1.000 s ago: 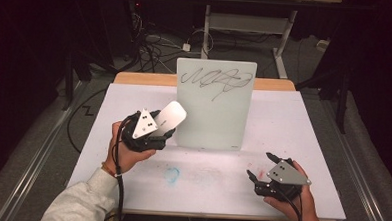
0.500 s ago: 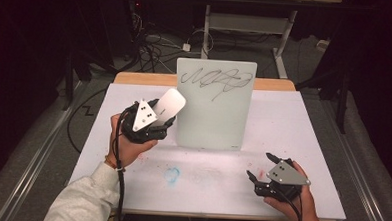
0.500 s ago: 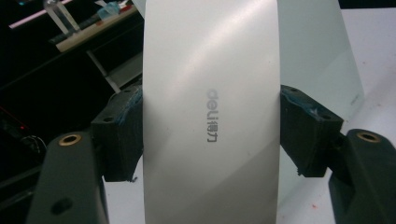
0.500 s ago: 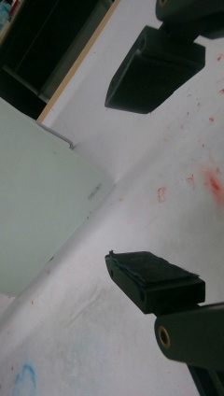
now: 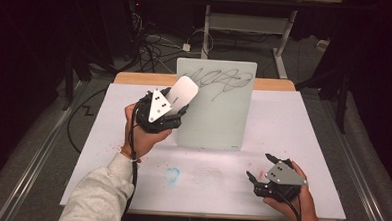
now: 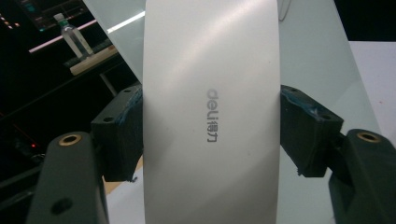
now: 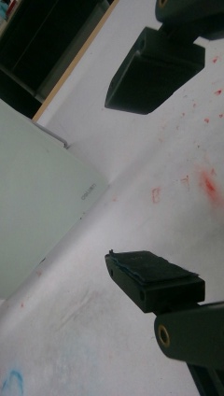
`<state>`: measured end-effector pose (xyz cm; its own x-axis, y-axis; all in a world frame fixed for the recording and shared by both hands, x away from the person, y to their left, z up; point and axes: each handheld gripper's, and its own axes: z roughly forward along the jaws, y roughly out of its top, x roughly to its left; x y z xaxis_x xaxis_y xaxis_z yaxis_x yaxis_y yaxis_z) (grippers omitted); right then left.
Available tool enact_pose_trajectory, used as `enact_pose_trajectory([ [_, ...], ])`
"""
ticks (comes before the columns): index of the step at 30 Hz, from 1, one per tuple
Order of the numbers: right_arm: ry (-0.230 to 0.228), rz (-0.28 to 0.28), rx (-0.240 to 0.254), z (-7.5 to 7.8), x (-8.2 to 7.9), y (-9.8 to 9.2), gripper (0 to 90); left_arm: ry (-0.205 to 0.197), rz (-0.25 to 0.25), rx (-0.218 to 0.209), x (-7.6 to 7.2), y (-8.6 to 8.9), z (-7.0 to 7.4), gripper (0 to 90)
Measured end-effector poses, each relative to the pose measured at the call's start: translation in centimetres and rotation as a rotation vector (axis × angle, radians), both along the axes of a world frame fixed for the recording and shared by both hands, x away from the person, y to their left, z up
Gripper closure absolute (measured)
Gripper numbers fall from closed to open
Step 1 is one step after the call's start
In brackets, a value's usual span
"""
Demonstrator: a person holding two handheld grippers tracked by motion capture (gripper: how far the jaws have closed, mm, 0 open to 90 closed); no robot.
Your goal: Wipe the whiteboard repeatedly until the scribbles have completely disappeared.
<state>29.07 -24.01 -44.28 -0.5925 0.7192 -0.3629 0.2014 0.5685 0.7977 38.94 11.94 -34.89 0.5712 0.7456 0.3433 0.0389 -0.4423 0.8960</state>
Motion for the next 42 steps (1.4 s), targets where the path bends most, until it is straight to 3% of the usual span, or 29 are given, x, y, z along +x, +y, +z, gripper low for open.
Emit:
enact_pose_trajectory([
  [4,0.01,-0.025,-0.016,-0.2,0.2,0.1,23.7,-0.02,0.014,0.019,0.2,-0.6,0.3,29.2],
  [10,0.015,-0.033,-0.026,-0.2,0.3,0.1,23.5,-0.053,0.074,0.053,1.2,-2.0,0.3,29.2],
  [16,0.013,-0.026,-0.029,-0.2,0.2,0.0,23.5,-0.054,0.089,0.065,1.8,-2.5,-0.3,29.2],
  [23,0.014,-0.016,-0.033,-0.2,0.1,0.1,23.6,-0.09,0.103,0.103,1.6,-3.2,-1.6,29.2],
  [26,0.013,-0.014,-0.027,-0.1,0.0,0.2,23.6,-0.084,0.091,0.115,1.2,-3.8,-2.5,29.1],
  [30,0.016,-0.015,-0.029,-0.2,0.0,0.2,23.6,-0.092,0.094,0.172,0.7,-4.8,-3.5,29.2],
  [34,0.016,-0.014,-0.028,-0.2,0.0,0.2,23.5,-0.098,0.092,0.175,1.0,-4.4,-2.7,29.2],
  [42,0.013,-0.021,-0.019,-0.1,0.1,0.1,23.5,-0.149,0.151,0.181,2.4,-3.1,1.1,29.2],
])
